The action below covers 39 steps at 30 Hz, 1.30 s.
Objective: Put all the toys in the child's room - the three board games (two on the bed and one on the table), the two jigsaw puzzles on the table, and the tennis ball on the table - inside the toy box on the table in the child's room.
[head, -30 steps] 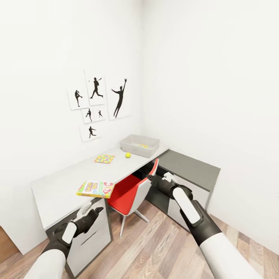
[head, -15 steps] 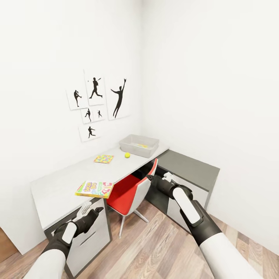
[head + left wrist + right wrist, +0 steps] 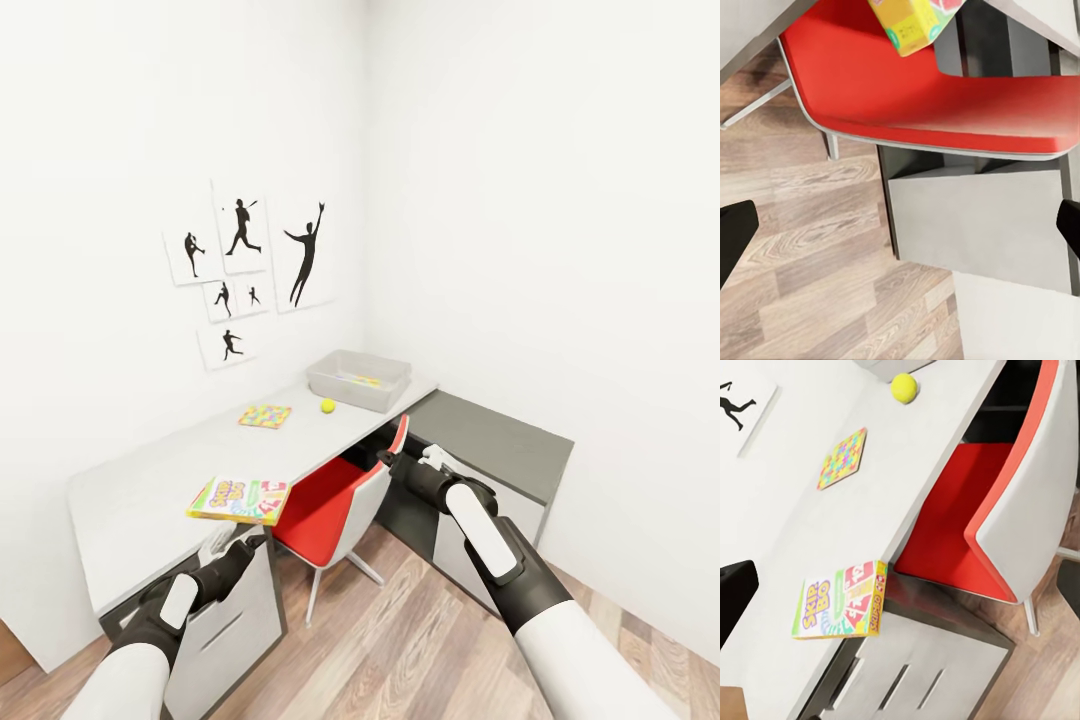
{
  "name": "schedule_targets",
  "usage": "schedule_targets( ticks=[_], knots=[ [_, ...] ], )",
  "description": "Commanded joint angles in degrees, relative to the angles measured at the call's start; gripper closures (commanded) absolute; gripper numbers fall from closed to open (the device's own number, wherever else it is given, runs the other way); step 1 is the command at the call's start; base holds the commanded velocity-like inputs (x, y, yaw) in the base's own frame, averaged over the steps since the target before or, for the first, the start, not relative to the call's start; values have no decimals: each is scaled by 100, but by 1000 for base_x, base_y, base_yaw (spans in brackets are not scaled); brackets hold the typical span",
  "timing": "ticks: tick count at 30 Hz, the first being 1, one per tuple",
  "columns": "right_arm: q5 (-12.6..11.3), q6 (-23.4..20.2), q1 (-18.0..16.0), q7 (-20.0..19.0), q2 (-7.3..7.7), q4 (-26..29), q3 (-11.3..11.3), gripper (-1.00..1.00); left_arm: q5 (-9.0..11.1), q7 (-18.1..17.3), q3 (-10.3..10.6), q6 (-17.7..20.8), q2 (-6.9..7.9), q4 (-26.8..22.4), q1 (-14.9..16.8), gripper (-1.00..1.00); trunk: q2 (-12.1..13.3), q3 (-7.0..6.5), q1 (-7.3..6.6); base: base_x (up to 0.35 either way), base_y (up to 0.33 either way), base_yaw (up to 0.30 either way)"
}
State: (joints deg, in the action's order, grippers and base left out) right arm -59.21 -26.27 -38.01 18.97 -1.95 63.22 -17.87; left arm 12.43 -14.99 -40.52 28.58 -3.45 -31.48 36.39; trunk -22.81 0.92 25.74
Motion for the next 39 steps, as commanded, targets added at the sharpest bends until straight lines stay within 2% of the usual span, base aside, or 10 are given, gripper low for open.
schedule_targets(
  ticks=[1, 39],
  knots=[
    [-57, -4, -5, 54, 1, 10, -7, -100, 22, -13, -44, 51, -7, -10, 7, -100, -10, 10, 4, 27, 0, 0],
    [-64, -9, -5, 54, 1, 15, -15, -100, 23, -13, -42, 50, -15, -8, 9, -100, -10, 10, 4, 2, 0, 0]
  ],
)
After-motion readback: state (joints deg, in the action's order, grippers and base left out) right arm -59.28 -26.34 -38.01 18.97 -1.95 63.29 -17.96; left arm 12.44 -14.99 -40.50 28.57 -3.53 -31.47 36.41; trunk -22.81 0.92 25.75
